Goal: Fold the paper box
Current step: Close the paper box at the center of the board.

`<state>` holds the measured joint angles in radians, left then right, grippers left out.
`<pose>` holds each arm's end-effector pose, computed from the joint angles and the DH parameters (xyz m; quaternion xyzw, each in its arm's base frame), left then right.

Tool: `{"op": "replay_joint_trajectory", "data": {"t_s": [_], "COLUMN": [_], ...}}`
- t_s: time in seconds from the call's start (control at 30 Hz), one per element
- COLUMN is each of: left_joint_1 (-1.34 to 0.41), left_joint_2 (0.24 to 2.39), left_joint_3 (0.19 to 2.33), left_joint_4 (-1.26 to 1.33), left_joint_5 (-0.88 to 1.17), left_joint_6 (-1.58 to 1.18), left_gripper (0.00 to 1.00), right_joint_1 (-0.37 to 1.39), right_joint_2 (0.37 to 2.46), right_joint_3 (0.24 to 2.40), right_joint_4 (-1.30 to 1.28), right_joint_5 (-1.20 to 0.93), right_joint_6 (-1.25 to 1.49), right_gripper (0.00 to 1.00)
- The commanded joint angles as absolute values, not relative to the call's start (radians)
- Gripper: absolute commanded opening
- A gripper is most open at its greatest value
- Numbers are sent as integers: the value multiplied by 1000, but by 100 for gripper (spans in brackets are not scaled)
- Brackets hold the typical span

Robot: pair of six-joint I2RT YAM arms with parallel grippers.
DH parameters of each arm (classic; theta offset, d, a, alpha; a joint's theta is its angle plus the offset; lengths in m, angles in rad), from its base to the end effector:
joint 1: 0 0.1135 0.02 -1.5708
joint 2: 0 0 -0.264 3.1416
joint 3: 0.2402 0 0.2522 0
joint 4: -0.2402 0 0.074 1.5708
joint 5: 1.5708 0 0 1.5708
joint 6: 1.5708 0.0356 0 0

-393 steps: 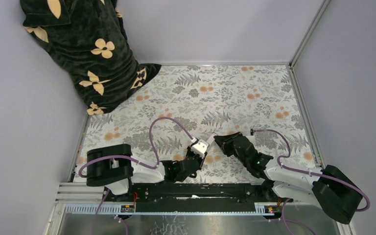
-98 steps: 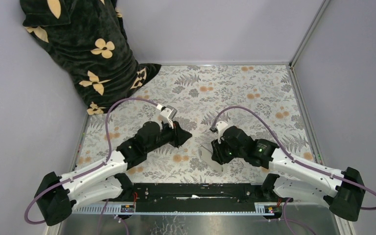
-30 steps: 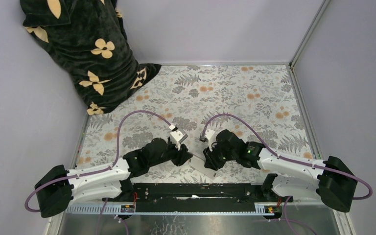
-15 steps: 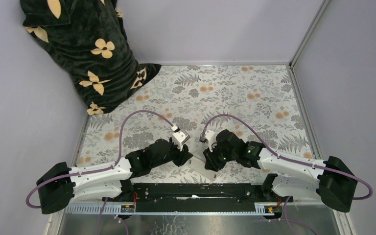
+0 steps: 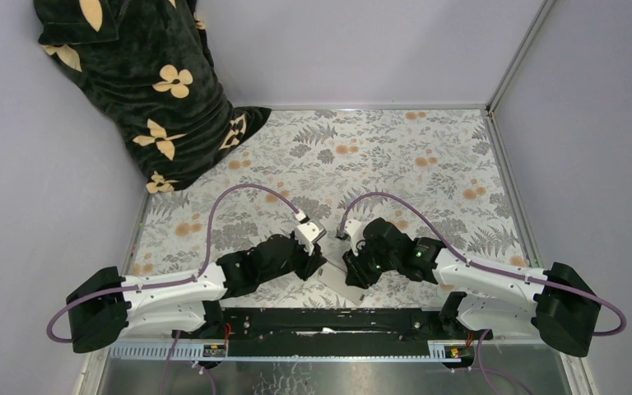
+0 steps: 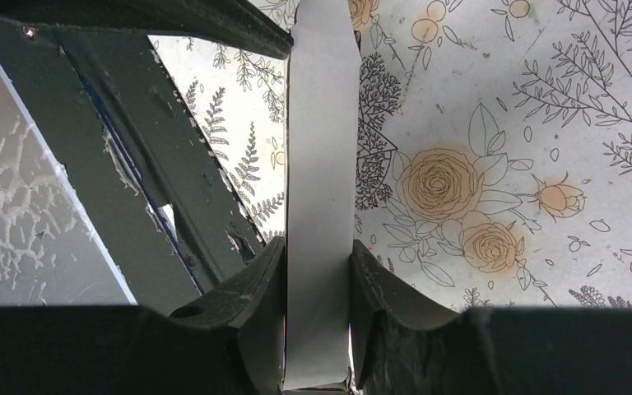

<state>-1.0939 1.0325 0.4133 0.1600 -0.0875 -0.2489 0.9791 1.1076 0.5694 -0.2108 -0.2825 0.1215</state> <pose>0.1024 -0.1914 0.1983 0.3269 0.7835 -0.2988 0.4358 0.1158 0.1901 0.2020 -0.4285 0.8021 0.3168 0.2696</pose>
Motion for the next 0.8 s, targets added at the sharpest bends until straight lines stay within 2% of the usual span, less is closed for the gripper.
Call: {"op": "replay_joint_trajectory", "data": {"t_s": [0.0,0.17,0.77], "left_joint_1": [-1108,-1119,-1152], "left_joint_2": [1057,1061,1102], "left_joint_3": [443,456,540], "left_joint_4": [161,144,66], "left_joint_5": [-152,-182,-249], "left_joint_6": [-225,-225,-219], "left_gripper": [29,25,22], "right_joint_1": [988,988,988], "right_joint_2": [1094,1091,1080], "right_joint_3": [619,615,621], "right_joint_4": [-209,-208,-221], "right_joint_5": [-365,-366,-322], "right_joint_6": [110,111,101], "right_gripper": [33,33,32]}}
